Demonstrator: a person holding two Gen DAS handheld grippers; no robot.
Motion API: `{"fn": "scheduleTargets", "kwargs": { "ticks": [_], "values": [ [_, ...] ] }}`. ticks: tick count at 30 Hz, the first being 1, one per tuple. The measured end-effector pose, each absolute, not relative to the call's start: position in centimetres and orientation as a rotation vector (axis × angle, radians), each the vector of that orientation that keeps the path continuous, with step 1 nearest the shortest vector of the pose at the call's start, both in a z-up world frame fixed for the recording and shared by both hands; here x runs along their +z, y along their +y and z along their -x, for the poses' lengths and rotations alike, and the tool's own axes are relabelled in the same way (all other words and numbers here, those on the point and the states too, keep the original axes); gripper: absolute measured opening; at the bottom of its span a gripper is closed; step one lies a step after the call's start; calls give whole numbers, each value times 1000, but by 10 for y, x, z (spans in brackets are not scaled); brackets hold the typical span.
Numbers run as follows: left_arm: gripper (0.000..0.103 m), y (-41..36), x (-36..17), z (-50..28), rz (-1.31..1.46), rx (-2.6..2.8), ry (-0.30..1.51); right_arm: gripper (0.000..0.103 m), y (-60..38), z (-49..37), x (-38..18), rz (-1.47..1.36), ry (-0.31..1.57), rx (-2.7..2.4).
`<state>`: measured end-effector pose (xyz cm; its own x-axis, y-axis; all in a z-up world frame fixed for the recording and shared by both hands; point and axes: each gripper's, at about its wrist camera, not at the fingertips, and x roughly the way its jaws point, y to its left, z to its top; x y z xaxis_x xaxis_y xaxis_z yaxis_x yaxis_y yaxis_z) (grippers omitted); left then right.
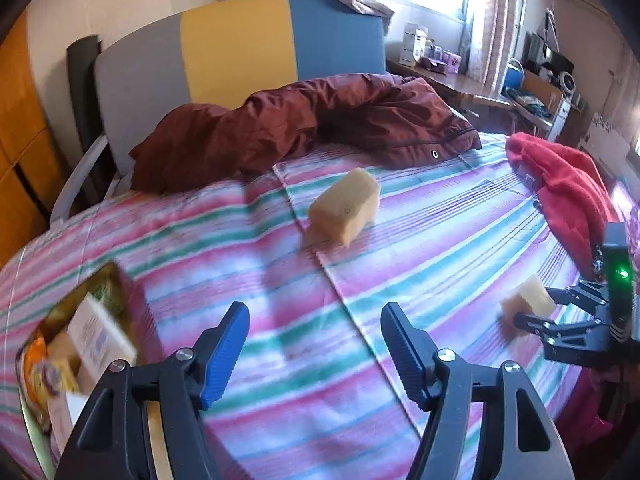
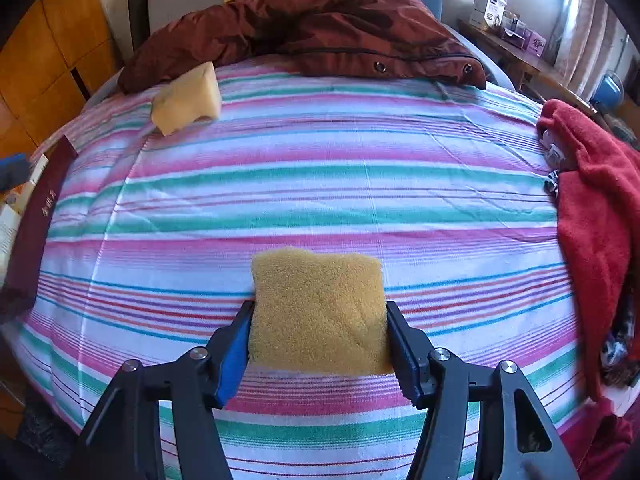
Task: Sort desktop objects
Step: 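Grasp a yellow sponge with the right tool while the left tool grasps another sponge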
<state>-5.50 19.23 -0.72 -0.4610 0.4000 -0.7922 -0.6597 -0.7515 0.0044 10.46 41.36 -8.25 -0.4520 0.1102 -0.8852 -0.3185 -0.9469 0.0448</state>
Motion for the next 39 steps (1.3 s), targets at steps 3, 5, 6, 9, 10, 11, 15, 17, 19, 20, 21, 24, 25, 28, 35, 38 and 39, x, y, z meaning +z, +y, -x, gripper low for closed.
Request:
{"fn": "scheduleTargets", "kwargs": {
  "ticks": [3,5,6,9,10,11,15,17,19,20,21,24,25,28,35,38,39],
  "values": [
    [69,214,-13,69,1088,2172,474,62,414,-103,-78,1459,333,2491],
    [69,227,-17,80,1091,2145,510,62,412,-102,-75,1449,347,2509],
    [69,233,-19,88,1097,2132,516,62,411,-102,-74,1446,351,2521],
    [69,247,-23,104,1109,2104,531,62,408,-101,-72,1440,354,2546],
    [70,252,-24,109,1108,2092,540,62,407,-100,-71,1440,357,2551],
    [70,258,-27,115,1103,2072,558,62,406,-100,-71,1439,358,2557],
    [70,278,-37,127,1069,2031,645,62,406,-99,-67,1425,377,2581],
    [70,288,-42,133,1062,2000,673,62,406,-99,-67,1424,391,2584],
    [70,296,-47,136,1043,1977,704,62,406,-99,-68,1427,397,2586],
    [70,301,-51,137,1039,1962,723,62,406,-98,-68,1430,401,2587],
    [70,304,-54,139,1038,1951,733,62,406,-98,-68,1432,407,2587],
    [70,313,-64,146,1043,1923,758,63,408,-97,-70,1437,424,2582],
    [70,314,-65,148,1040,1920,764,63,409,-97,-71,1440,429,2577],
    [69,318,-72,156,1060,1903,756,63,410,-96,-74,1451,444,2571],
    [55,315,-81,154,1075,1909,722,62,409,-93,-78,1472,424,2561],
    [55,309,-75,147,1088,1930,670,62,409,-92,-79,1472,417,2566],
    [55,307,-72,144,1090,1936,655,62,408,-92,-79,1474,412,2567]
  ]
}}
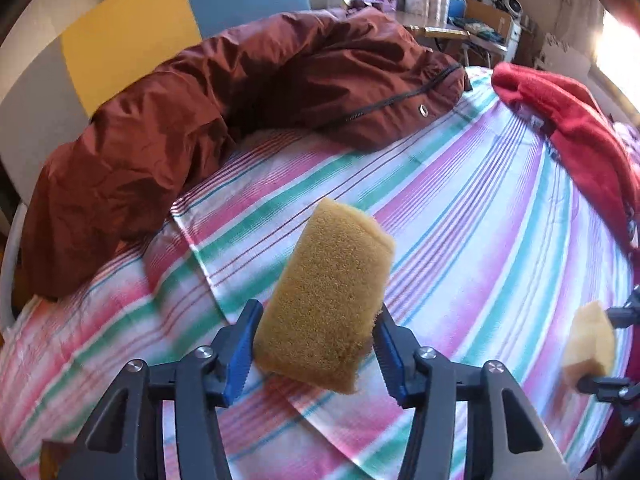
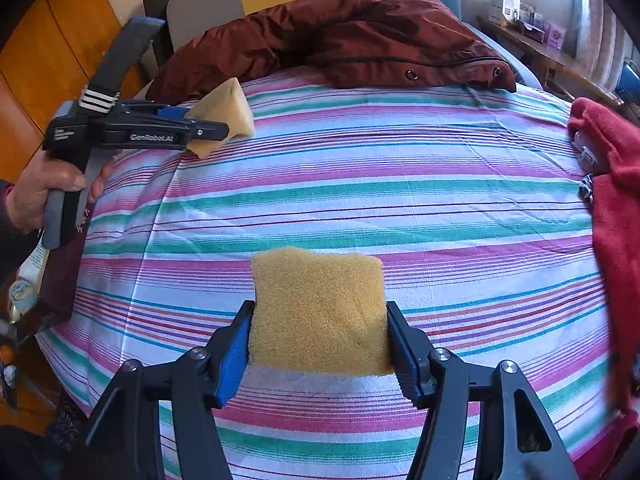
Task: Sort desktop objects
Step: 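Grasp a yellow sponge with the right tool while the left tool grasps another sponge, then carry both yellow sponges over the gold tray and open both tools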
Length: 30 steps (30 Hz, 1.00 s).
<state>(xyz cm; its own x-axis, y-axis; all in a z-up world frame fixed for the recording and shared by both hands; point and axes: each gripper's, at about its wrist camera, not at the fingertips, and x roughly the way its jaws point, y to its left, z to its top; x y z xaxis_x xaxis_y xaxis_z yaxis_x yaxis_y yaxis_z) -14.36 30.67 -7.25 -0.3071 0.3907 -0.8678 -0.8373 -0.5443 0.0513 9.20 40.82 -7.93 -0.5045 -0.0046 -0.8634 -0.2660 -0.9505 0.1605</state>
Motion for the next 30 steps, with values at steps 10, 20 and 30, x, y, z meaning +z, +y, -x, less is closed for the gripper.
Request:
{"fn": "scheduleTargets", "kwargs": {
  "ticks": [10,20,30],
  "values": [
    [55,280,-33,96,1124,2008,474,62,401,-91,-76,1469,373,2584],
    [55,236,-6,47,1085,2098,366,62,394,-92,-71,1453,338,2608],
    [55,145,-1,20,1116,2219,237,62,363,-93,-58,1418,380,2702]
  ]
}}
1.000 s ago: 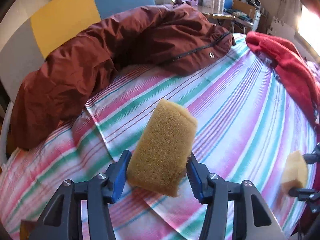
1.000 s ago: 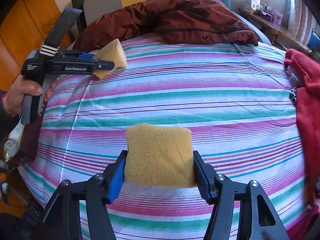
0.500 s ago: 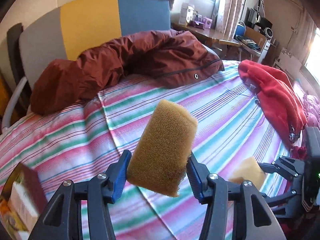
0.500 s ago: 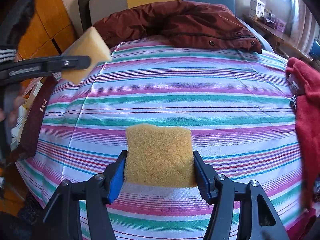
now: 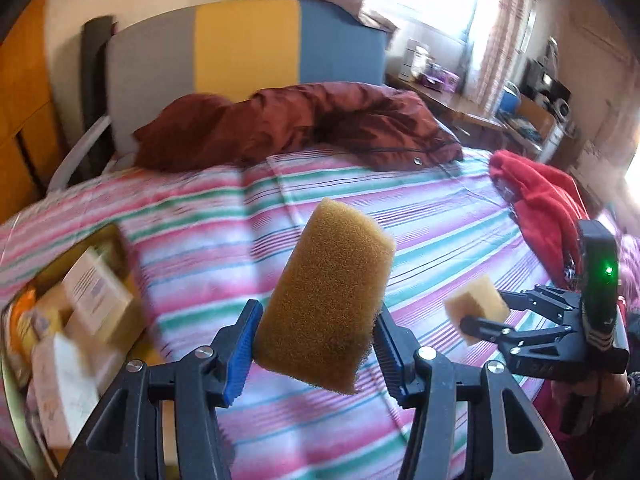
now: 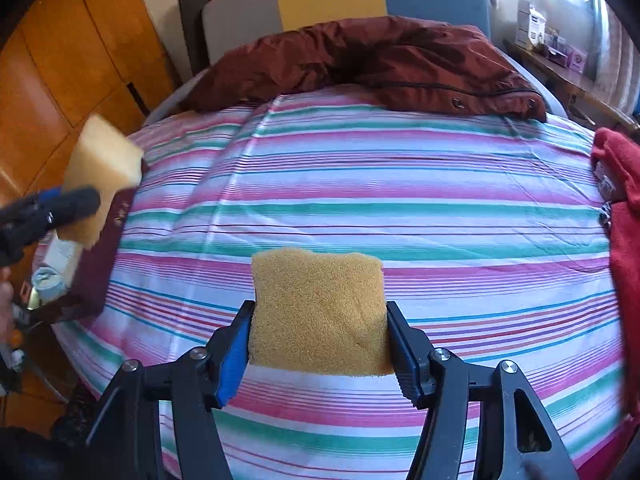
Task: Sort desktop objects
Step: 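Carry both yellow sponges over the gold tray and open both tools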
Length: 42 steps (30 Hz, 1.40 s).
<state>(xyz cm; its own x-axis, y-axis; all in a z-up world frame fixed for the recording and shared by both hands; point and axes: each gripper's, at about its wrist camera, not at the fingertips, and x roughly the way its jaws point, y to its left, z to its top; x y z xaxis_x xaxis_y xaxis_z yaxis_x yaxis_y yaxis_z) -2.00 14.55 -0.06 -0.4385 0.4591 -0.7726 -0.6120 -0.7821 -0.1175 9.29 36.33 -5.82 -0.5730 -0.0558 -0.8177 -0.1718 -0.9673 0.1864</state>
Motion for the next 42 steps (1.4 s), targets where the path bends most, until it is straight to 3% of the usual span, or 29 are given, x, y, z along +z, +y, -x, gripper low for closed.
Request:
{"fn": "scheduleTargets", "kwargs": {
  "ticks": [12,26,30,32,37,40,42],
  "values": [
    [55,-1,17,26,1114,2522,15,62,265,-62,-17,1377,357,2946],
    [56,-138,-16,75,1280,2819,-11,63,118,29,2,1465,281,3189],
    [65,-142,-34,83,1318,2761,-70,65,96,58,-16,1554,285,3143],
    [69,-144,-40,84,1330,2728,-91,77,92,67,-26,1604,283,3112],
    [71,-149,-35,70,1260,2732,-146,80,97,64,-27,1606,325,3111],
    [69,-152,-27,58,1169,2760,-179,77,99,54,-23,1553,281,3122],
    [61,-150,-25,53,1108,2770,-178,62,99,50,-23,1526,245,3117]
  ]
}}
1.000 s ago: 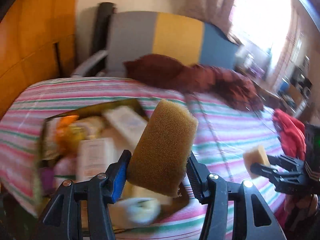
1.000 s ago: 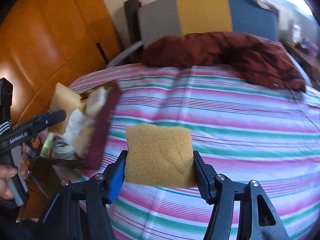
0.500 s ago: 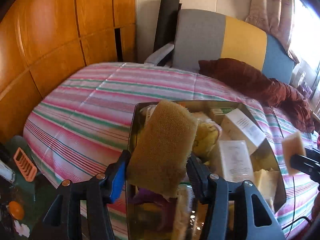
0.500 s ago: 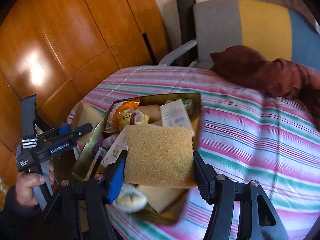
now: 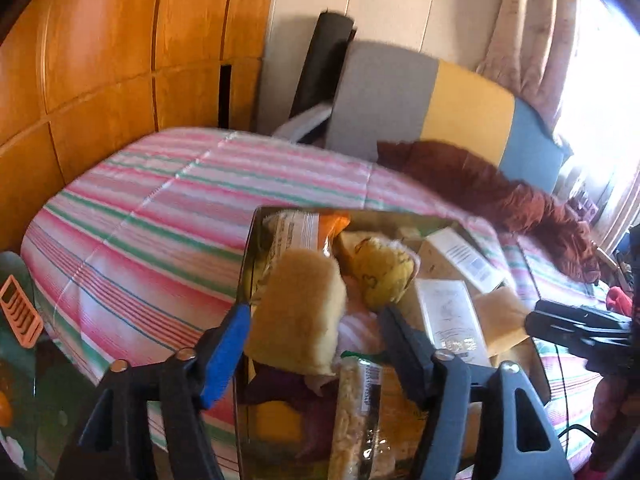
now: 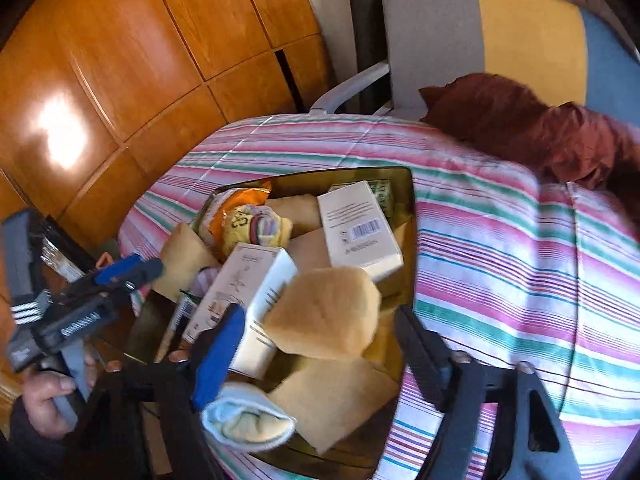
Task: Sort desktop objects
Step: 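Carry both yellow sponges over the gold tray and open both tools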
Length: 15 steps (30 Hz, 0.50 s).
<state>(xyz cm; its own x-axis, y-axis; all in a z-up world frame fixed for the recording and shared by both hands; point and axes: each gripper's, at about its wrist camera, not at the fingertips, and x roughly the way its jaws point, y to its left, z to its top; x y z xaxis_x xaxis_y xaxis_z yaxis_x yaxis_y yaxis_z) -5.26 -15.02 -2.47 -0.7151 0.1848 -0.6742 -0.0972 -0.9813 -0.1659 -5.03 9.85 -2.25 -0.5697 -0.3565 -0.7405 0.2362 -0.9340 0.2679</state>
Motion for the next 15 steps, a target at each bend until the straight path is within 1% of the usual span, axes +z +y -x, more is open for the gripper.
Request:
{"fn": "scheduleTargets", "kwargs": {
  "ticks": [1,2,4,6,9,11,12,14,15],
  "values": [
    [58,-148,-25,53,1101,2751,-173,51,98,50,-24,-1233,-192,-2516],
    [57,-144,-28,54,1111,2735,-151,47,97,51,-25,-1238,-185,-2517],
    [54,-137,-36,61,1159,2711,-97,44,92,55,-31,-1259,-166,-2509],
    [52,-132,-42,67,1182,2713,-65,43,87,62,-38,-1284,-142,-2507],
    [52,-126,-43,75,1196,2720,-8,43,83,72,-48,-1332,-130,-2480],
    [53,-126,-41,77,1202,2710,-19,46,83,72,-49,-1340,-125,-2480],
    [54,-127,-38,75,1195,2711,-23,46,83,70,-48,-1333,-122,-2477],
    [61,-131,-32,70,1193,2709,-65,49,84,63,-43,-1308,-113,-2486],
    [62,-133,-29,68,1189,2708,-84,51,85,59,-40,-1297,-117,-2488]
  ]
}}
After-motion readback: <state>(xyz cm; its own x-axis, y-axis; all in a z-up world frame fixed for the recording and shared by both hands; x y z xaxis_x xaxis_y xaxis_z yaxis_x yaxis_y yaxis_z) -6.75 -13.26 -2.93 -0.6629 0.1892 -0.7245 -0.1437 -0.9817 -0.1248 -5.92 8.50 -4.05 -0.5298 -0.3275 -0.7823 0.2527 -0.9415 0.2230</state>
